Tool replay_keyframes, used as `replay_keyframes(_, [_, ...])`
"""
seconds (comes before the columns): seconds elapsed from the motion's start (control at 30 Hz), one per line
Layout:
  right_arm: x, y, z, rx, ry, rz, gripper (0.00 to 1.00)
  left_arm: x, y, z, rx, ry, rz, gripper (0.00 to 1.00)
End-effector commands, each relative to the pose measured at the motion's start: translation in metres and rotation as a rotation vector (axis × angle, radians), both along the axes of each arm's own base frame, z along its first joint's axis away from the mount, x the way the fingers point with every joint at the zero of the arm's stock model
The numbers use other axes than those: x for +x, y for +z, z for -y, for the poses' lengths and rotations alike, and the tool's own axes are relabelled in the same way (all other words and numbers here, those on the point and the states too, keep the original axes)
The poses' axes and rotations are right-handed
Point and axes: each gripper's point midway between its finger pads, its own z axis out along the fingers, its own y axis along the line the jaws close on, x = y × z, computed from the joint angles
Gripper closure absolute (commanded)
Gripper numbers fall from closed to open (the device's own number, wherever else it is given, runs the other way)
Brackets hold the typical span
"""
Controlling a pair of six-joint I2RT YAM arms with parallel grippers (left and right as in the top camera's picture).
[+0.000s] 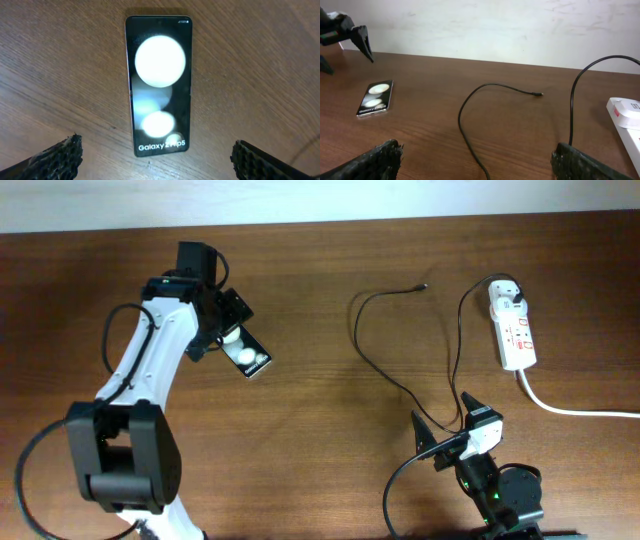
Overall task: Plug charger to phone and switch on socket
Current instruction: 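Lower the left gripper and close it on the phone's sides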
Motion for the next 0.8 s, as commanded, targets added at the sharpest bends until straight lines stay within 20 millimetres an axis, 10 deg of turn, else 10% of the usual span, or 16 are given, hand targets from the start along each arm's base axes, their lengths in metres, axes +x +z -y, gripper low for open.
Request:
replay_keyframes(0.0, [0.000, -0.003, 0.000, -0.007, 0.003, -0.004, 0.01, 0.007, -0.020, -0.001, 0.022, -0.006, -0.026, 0.01])
replay_keyframes(0.2, [0.000, -0.003, 0.000, -0.007, 0.003, -0.004, 0.01, 0.019, -0.050, 0.000, 0.023, -0.006, -0.039, 0.01])
replay_keyframes(0.77, [0.000, -0.003, 0.000, -0.007, 0.003, -0.004, 0.01, 0.031, -0.050, 0.015, 0.158, -0.084, 0.020, 0.01])
